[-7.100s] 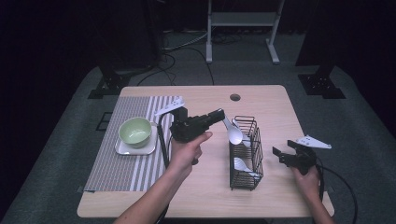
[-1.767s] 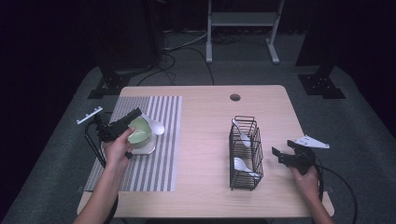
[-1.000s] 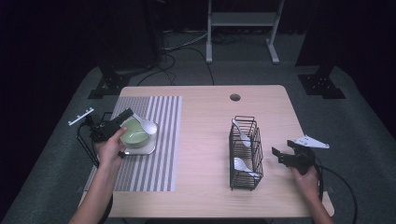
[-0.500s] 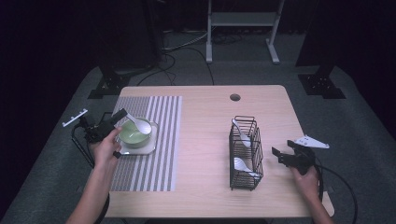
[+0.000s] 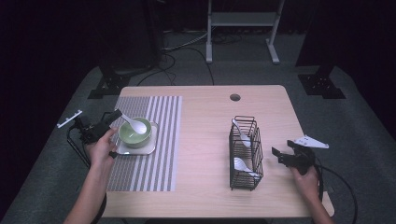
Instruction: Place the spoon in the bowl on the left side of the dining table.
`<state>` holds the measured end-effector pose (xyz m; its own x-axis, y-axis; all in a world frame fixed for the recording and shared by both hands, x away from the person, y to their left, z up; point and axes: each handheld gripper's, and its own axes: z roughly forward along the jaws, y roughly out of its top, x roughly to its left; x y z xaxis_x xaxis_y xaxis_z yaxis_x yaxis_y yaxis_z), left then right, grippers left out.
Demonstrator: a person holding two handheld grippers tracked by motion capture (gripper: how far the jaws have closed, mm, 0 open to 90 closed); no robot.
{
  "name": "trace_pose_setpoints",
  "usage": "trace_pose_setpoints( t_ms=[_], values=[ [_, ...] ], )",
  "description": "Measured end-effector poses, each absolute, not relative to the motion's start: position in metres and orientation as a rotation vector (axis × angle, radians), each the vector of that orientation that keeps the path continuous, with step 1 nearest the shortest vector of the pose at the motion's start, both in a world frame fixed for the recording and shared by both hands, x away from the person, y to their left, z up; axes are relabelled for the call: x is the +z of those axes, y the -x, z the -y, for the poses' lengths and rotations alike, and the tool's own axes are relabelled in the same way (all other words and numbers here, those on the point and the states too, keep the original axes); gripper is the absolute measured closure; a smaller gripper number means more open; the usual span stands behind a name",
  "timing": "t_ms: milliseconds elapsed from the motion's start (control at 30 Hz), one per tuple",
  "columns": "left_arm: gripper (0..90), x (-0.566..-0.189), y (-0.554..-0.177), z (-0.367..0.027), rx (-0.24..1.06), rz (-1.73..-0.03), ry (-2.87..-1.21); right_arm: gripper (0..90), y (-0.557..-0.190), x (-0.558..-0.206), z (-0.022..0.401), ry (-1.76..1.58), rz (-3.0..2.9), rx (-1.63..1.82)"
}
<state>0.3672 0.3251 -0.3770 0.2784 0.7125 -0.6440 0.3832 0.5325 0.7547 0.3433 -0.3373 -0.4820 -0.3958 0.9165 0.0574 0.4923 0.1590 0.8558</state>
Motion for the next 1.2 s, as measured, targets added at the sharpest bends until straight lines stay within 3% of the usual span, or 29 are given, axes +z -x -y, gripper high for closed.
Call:
trace_pose_setpoints(
  t_ms=[1200],
  values=[
    [85.1,-0.402,-0.369,-0.353,0.325,-1.449,-1.029,20.8,-0.344,-0.482,0.336,-1.327,-1.967,1.144]
  ],
)
